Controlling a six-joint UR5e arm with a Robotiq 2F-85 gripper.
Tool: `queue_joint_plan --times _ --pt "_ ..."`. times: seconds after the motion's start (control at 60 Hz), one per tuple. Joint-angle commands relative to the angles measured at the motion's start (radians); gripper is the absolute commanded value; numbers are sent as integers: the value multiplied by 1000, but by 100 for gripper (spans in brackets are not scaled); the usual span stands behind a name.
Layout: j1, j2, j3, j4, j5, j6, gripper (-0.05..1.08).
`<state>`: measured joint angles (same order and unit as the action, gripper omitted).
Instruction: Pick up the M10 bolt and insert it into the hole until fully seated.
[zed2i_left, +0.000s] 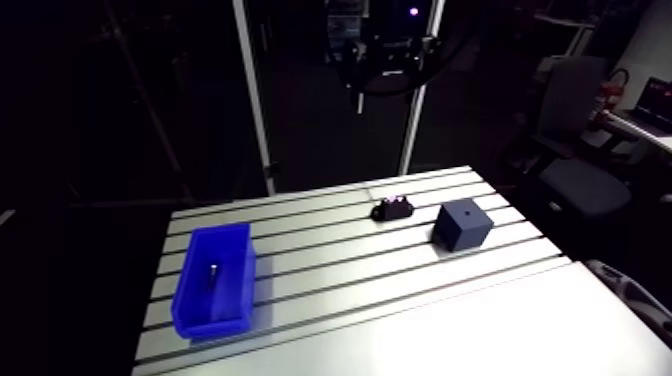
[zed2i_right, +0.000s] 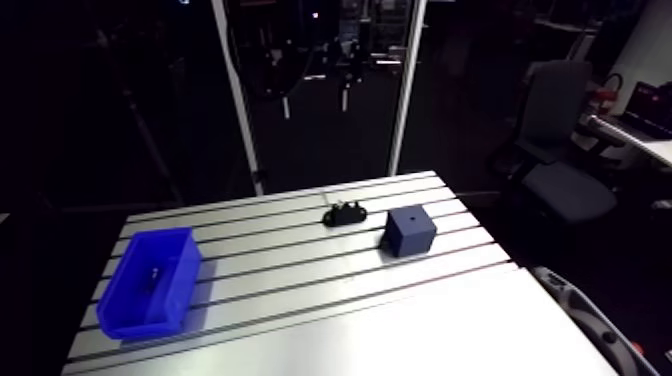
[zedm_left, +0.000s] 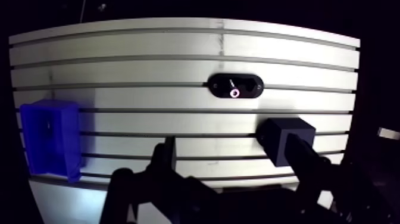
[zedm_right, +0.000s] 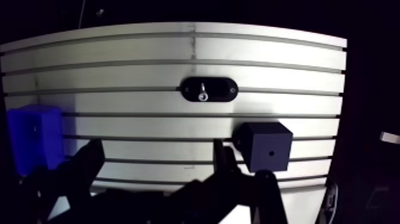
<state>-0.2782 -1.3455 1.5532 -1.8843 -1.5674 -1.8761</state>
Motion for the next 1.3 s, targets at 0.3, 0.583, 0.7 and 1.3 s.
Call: queue_joint_plan --times 0.3,0.583,0.7,1.3 --pt "-27 56 64 -120 0 -21 1" --pt "-39 96 95 -198 -1 -15 1" --pt "-41 114 107 -218 -1 -7 1" --pt "-46 156 144 -300 -10 33 1"
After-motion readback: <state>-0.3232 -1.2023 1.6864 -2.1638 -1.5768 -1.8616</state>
